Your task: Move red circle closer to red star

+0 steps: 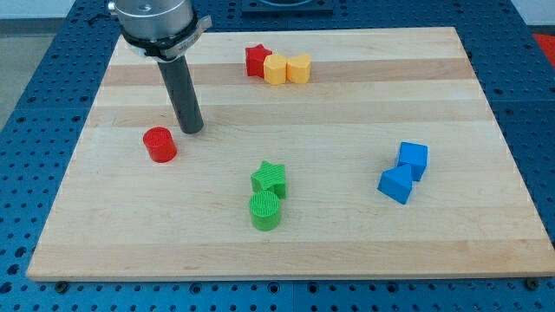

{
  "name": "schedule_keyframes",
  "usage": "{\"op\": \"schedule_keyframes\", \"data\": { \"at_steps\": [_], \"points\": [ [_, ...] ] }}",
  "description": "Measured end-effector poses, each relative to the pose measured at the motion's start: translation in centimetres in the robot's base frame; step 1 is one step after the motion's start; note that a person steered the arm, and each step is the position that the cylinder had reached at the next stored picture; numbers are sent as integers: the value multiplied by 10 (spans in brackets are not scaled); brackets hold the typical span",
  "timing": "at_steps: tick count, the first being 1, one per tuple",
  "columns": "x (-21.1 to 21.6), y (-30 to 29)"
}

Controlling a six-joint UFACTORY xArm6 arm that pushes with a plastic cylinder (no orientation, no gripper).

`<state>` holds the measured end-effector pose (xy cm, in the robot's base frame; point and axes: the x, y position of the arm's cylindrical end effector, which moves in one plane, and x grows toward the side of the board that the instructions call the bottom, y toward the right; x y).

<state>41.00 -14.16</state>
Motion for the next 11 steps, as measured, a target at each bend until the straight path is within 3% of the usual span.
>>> {"op": "schedule_keyframes", "data": {
  "at_steps": [2, 3, 4, 7, 8, 10, 11],
  "points": [
    [75, -7],
    [77, -40],
    [62, -54],
    [-44, -51],
    [-50, -58],
    [28, -96],
    [38, -67]
  ]
}}
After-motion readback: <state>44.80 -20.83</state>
